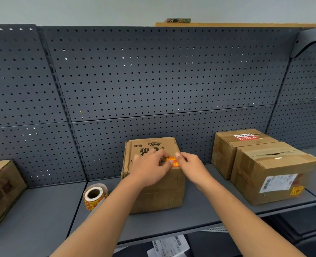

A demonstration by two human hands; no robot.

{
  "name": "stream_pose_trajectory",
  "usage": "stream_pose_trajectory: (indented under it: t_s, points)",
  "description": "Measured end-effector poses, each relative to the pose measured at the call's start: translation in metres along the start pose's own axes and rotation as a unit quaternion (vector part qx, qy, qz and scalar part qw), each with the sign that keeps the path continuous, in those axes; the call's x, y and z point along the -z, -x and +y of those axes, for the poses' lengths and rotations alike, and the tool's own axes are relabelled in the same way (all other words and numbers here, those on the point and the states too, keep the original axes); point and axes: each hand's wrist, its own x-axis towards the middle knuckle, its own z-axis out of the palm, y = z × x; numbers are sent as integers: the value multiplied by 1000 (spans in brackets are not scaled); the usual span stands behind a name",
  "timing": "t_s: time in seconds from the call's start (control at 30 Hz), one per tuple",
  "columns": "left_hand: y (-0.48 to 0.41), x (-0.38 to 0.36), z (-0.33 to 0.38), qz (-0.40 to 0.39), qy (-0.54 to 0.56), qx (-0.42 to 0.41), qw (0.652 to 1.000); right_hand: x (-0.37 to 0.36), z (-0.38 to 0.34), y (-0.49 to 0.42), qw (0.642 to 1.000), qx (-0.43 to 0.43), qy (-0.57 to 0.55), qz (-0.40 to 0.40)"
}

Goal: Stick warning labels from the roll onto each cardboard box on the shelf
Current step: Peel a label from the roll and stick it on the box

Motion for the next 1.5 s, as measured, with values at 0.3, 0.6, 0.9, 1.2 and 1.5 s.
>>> stream_pose_trajectory:
  t_s: [0.3,0.6,0.9,1.2,1.5]
  points:
    - [2,6,-1,18,82,4,996,3,-8,6,999,-33,5,19]
    - [13,48,-33,185,289,93,935,10,-17,11,999,-47,-9,-10]
    - [36,15,-56,39,371,235,898,-10,-19,29,990,-43,-133,-25]
    - [41,0,-61,69,472,227,849,-3,-45,22,999,4,-46,29]
    - [57,-62,-64,-76,667,305,676,-15,-102,27,932,117,331,89]
